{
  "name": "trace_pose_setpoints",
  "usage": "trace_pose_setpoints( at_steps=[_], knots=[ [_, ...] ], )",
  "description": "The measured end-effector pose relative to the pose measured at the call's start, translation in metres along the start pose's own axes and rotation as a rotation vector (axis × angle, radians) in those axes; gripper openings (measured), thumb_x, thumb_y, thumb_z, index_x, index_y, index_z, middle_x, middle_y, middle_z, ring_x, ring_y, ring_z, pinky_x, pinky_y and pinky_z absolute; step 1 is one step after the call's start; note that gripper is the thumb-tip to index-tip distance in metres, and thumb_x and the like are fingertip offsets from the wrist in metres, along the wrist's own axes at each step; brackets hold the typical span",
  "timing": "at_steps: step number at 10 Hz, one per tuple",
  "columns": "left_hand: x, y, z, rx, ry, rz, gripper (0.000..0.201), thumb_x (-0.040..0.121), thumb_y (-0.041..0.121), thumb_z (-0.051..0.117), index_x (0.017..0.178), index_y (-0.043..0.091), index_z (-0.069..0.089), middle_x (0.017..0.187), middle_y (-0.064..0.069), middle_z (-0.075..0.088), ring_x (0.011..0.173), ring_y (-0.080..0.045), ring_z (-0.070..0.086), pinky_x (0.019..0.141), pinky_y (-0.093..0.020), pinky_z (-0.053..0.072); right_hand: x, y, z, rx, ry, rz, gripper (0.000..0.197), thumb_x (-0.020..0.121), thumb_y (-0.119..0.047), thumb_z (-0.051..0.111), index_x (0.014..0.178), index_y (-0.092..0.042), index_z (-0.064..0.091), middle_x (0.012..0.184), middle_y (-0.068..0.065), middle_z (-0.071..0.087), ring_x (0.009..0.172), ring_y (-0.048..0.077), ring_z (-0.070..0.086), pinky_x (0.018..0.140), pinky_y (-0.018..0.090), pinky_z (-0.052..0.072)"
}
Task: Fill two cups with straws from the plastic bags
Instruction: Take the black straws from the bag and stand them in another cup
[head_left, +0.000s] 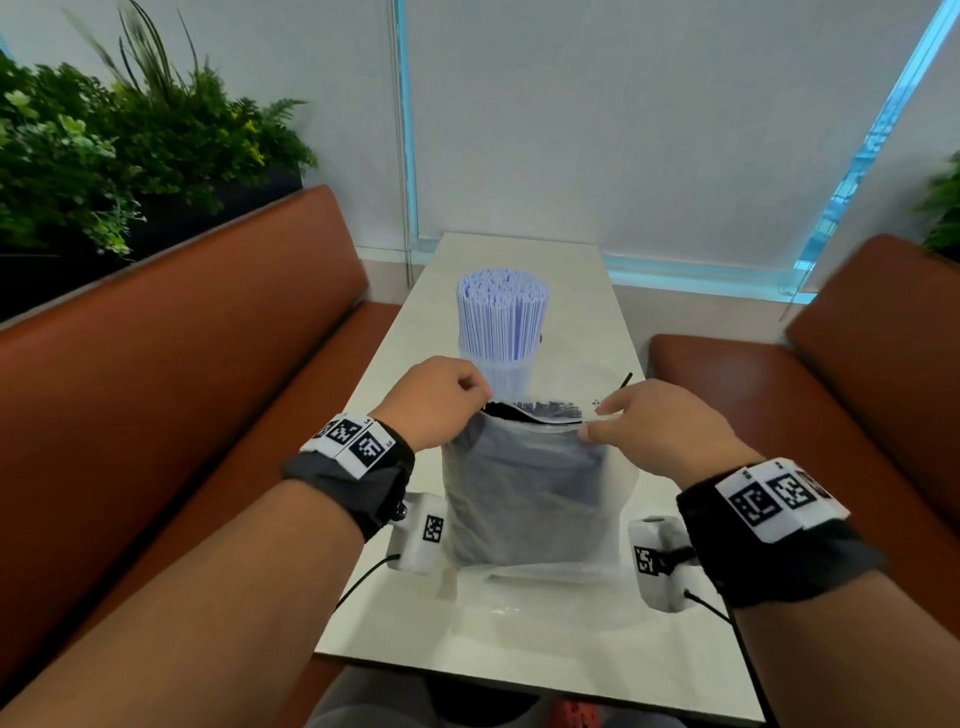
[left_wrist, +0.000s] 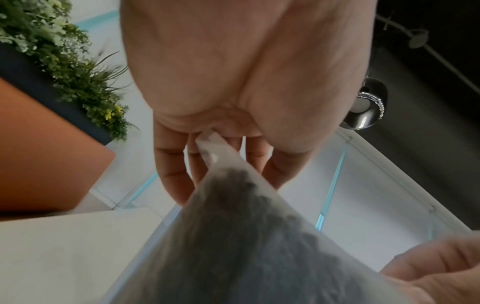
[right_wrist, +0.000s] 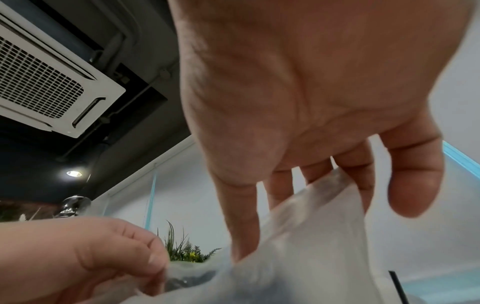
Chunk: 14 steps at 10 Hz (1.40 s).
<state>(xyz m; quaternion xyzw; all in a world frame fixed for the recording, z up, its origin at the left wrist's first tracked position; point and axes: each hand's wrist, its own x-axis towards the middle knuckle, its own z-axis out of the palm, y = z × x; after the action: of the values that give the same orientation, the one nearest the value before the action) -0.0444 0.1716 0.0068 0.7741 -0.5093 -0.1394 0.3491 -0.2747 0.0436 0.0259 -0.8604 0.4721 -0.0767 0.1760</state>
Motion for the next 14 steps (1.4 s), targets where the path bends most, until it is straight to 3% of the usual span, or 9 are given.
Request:
trace_pose_setpoints(
  at_steps=[3,5,6,8,9,10,11,12,14],
  knots=[
    [0.002,-0.001,0.009,-0.238,0.067,-0.114,0.019,0.094,0.022,0.058,0.083,0.020,0.072,0.070,0.013,0.072,0.063,0.009,0.064,0.058,-0.016,0.040,0.018,-0.010,0.010,0.266,0.028,0.033,0.033,0.086,-0.035,0.060,0.079,-0.003,0.067,0.070,0.003,0.060,0.068,0.023,0.055,0.063,0.033,0.044],
    [0.007,-0.004,0.022,-0.223,0.049,-0.201,0.020,0.090,0.022,0.064,0.084,0.005,0.073,0.070,-0.002,0.072,0.049,0.002,0.056,0.052,-0.018,0.044,0.026,-0.011,0.035,0.277,-0.025,0.116,0.026,0.102,-0.017,0.046,0.118,-0.003,0.061,0.112,0.018,0.065,0.109,0.037,0.062,0.075,0.033,0.045],
    [0.010,-0.006,0.022,-0.189,-0.058,-0.247,0.013,0.087,0.015,0.062,0.082,0.006,0.071,0.074,-0.004,0.066,0.060,-0.009,0.057,0.057,-0.021,0.046,0.036,-0.002,0.053,0.539,-0.059,0.218,0.034,0.099,-0.022,0.055,0.122,0.001,0.065,0.124,0.021,0.065,0.116,0.037,0.061,0.067,0.025,0.044],
    [0.014,-0.008,0.016,0.018,-0.163,-0.216,0.021,0.094,0.014,0.056,0.097,0.008,0.075,0.081,0.002,0.065,0.064,-0.008,0.057,0.046,-0.014,0.044,0.044,0.019,0.072,0.537,-0.210,0.196,0.011,0.095,-0.021,0.061,0.088,-0.016,0.067,0.086,0.001,0.062,0.074,0.013,0.056,0.079,0.032,0.052],
    [0.002,-0.014,0.008,-0.222,-0.031,-0.035,0.015,0.097,0.023,0.060,0.103,0.028,0.073,0.090,0.016,0.069,0.083,-0.001,0.063,0.066,-0.011,0.043,0.041,0.032,0.077,0.452,-0.168,0.204,0.011,0.091,-0.016,0.065,0.087,-0.006,0.066,0.079,0.014,0.056,0.069,0.013,0.051,0.064,0.028,0.042],
    [-0.019,-0.029,-0.001,-0.383,-0.206,0.102,0.019,0.091,0.037,0.072,0.109,0.035,0.073,0.109,0.020,0.071,0.099,0.005,0.063,0.080,-0.005,0.042,0.034,0.037,0.076,0.450,0.011,0.152,0.027,0.083,-0.027,0.079,0.104,-0.025,0.063,0.097,0.003,0.056,0.081,0.016,0.058,0.077,0.028,0.046],
    [-0.027,-0.042,0.003,-0.278,-0.181,0.166,0.031,0.087,0.033,0.078,0.115,0.038,0.069,0.120,0.024,0.063,0.107,0.006,0.059,0.083,-0.005,0.041,0.016,0.022,0.066,0.430,0.323,-0.187,0.014,0.087,-0.039,0.069,0.100,-0.043,0.064,0.106,-0.013,0.053,0.093,0.005,0.057,0.085,0.021,0.043],
    [-0.025,-0.040,0.016,-0.236,-0.046,0.170,0.036,0.084,0.037,0.080,0.117,0.040,0.066,0.119,0.019,0.055,0.109,0.008,0.054,0.083,-0.002,0.038,-0.001,0.009,0.064,0.471,0.209,-0.422,0.013,0.087,-0.055,0.057,0.087,-0.045,0.065,0.087,-0.015,0.063,0.085,0.007,0.060,0.077,0.023,0.047],
    [-0.015,-0.043,0.020,-0.153,0.077,0.183,0.026,0.077,0.045,0.083,0.084,0.036,0.060,0.098,0.011,0.056,0.089,-0.001,0.056,0.073,-0.010,0.040,-0.009,0.029,0.066,0.482,0.010,-0.414,0.067,0.053,-0.076,0.081,0.111,-0.050,0.062,0.093,-0.022,0.059,0.092,0.006,0.058,0.076,0.022,0.044]
  ],
)
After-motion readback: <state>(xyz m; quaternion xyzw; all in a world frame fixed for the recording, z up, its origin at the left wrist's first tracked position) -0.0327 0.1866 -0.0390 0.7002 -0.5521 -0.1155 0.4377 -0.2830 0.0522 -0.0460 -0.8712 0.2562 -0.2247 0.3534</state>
